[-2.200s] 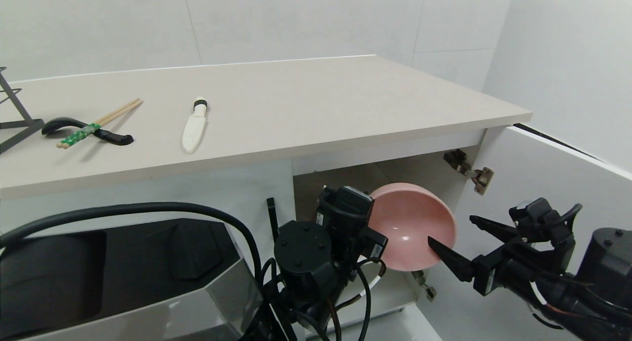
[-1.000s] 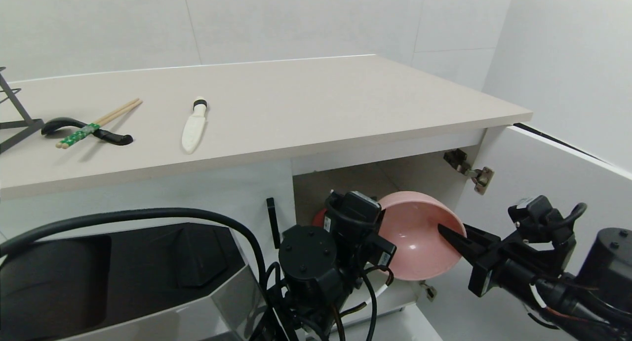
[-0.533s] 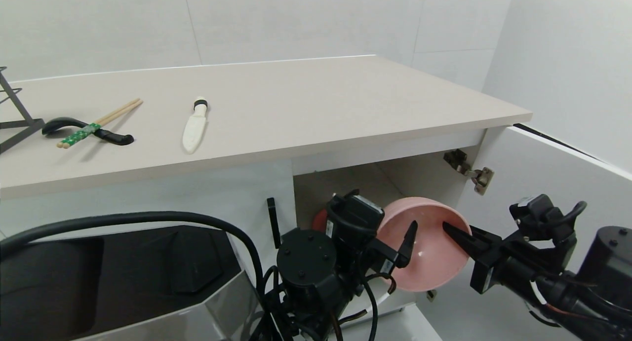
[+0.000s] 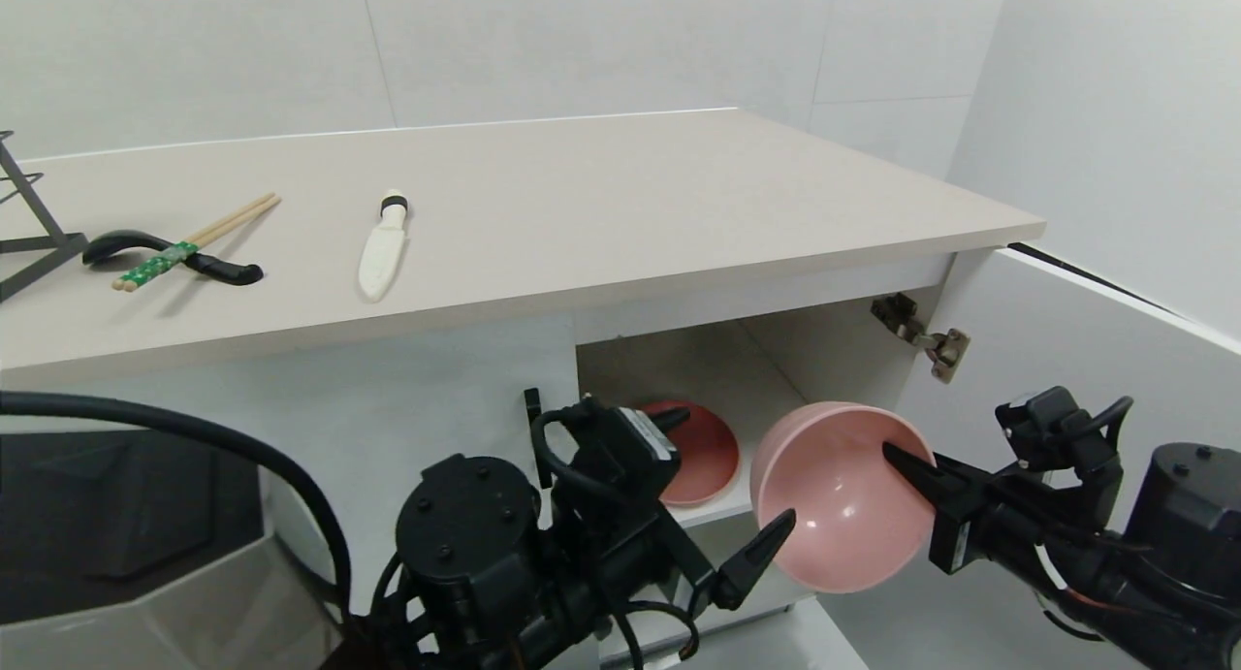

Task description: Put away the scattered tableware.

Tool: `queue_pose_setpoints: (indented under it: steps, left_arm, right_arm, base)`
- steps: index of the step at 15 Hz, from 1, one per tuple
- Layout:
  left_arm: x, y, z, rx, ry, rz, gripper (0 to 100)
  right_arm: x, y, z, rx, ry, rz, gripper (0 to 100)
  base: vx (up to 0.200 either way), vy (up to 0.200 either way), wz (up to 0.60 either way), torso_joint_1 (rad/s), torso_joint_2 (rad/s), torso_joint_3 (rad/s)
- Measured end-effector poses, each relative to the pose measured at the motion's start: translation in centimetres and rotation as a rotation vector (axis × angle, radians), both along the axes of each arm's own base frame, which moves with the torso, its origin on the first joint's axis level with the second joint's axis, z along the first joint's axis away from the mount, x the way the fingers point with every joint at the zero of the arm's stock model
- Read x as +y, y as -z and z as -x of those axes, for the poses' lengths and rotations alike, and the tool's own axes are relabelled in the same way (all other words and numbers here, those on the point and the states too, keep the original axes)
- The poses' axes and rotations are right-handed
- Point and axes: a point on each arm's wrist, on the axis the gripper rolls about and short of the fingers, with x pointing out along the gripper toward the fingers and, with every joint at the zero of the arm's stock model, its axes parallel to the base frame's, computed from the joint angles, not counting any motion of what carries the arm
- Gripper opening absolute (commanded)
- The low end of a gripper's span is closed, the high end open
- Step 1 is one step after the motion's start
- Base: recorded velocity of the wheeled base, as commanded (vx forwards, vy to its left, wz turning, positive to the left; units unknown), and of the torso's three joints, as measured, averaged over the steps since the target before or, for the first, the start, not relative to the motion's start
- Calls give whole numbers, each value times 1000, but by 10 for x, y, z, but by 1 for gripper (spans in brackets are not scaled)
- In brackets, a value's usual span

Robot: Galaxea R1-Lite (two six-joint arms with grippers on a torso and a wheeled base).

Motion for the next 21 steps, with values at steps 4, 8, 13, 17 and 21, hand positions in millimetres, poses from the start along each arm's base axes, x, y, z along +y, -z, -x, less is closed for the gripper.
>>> queue_pose_setpoints:
  steps: [4,8,13,17,21]
  left_arm:
    - [53,-8,9,17,176,-39,100]
    - [98,-26,16,-13,155,-16,100]
    - [144,-25,42,11,48,-32,100]
    - [167,-30,46,28,-135,-40,100]
    - [182,-33,64,78,-283,-74,100]
  right_arm:
    - [-2,4,1,20,10,8,0]
    - [-2,5,3,37,10,-6,0]
    - [3,10,1,89,11,-71,0]
    - [15,24,-28,102,15,-71,0]
    - [32,50,-67,111,11,-59,0]
  base:
    - [0,0,0,0,0,0]
    - [0,0,0,0,0,0]
    - [0,0,0,0,0,0]
    - [0,0,0,0,0,0]
    - [0,0,0,0,0,0]
